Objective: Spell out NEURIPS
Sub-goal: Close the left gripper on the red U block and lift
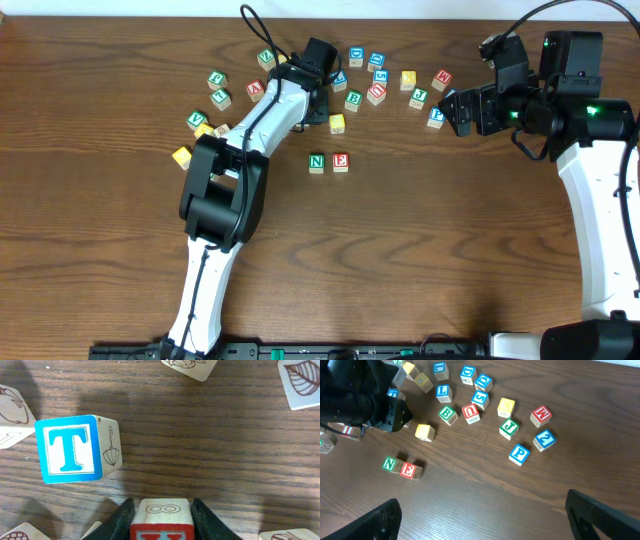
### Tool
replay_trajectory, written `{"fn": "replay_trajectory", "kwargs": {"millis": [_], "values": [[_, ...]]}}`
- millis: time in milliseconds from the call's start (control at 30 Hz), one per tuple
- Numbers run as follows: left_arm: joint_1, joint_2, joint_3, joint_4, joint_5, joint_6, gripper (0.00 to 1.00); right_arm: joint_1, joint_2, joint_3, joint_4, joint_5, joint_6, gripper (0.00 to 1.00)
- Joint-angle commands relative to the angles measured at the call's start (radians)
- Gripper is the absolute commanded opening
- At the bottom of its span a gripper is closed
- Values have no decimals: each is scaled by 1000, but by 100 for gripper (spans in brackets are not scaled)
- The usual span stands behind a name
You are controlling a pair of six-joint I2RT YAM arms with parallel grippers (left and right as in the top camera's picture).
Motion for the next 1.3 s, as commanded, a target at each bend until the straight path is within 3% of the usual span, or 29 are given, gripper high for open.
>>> {"fn": "replay_trajectory", "kwargs": {"millis": [0, 600, 800, 1033, 1267], "values": [[4, 3, 23, -3, -12, 0, 34, -2, -1, 21, 2, -17, 5, 99], [-6, -137, 23, -29, -12, 0, 30, -2, -1, 21, 2, -17, 5, 99], [-55, -201, 23, -101, -11, -2, 30, -2, -1, 21, 2, -17, 5, 99], [-139, -208, 15, -238, 83, -93, 30, -2, -1, 21, 2, -17, 5, 99], [-202, -204, -24, -242, 101, -182, 30, -2, -1, 21, 2, -17, 5, 99]]}}
